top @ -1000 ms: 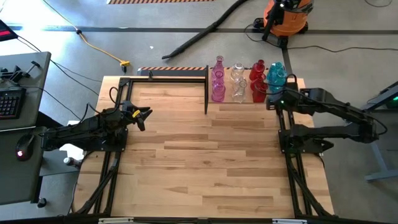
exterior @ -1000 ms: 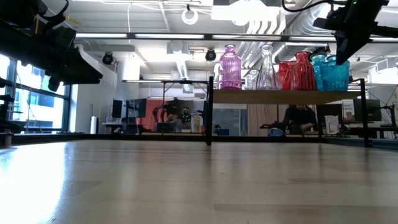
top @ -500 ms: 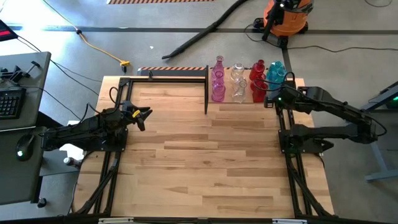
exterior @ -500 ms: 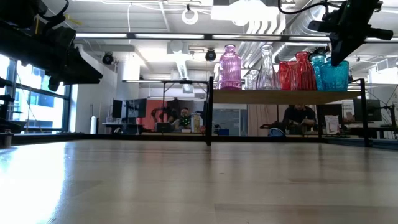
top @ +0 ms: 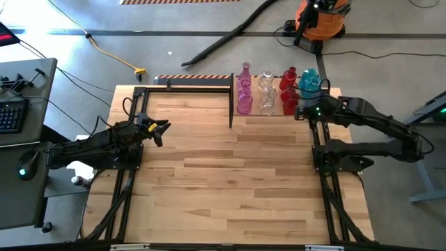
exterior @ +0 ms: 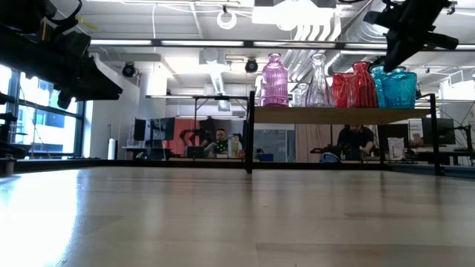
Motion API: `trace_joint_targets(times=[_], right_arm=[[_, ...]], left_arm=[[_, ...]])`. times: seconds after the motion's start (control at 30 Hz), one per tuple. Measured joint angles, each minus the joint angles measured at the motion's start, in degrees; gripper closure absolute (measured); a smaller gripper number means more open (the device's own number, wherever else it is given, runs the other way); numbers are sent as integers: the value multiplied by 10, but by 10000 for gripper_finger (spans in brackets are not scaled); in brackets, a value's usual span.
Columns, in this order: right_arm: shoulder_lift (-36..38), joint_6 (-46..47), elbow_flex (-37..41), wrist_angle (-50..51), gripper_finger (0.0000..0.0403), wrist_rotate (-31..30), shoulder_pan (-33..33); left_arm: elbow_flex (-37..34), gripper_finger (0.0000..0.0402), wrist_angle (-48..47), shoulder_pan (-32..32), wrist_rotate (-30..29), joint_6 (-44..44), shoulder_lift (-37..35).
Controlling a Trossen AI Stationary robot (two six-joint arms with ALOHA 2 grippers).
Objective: Sort vases onto shelf
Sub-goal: Return to Home Position
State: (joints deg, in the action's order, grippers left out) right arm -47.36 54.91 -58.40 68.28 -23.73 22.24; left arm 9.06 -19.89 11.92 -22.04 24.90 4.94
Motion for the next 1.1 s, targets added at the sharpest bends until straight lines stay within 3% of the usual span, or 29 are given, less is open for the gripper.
trace_joint_targets(times=[0.67, 0.9, 1.1], right_arm=[[56, -67, 0, -57, 403, 112, 0], [93, -136, 0, -125, 403, 170, 0], [112, -246, 0, -225, 403, 254, 0]], left_arm=[[0, 300, 0, 0, 0, 0, 0], [0, 300, 0, 0, 0, 0, 0], [0, 300, 0, 0, 0, 0, 0]])
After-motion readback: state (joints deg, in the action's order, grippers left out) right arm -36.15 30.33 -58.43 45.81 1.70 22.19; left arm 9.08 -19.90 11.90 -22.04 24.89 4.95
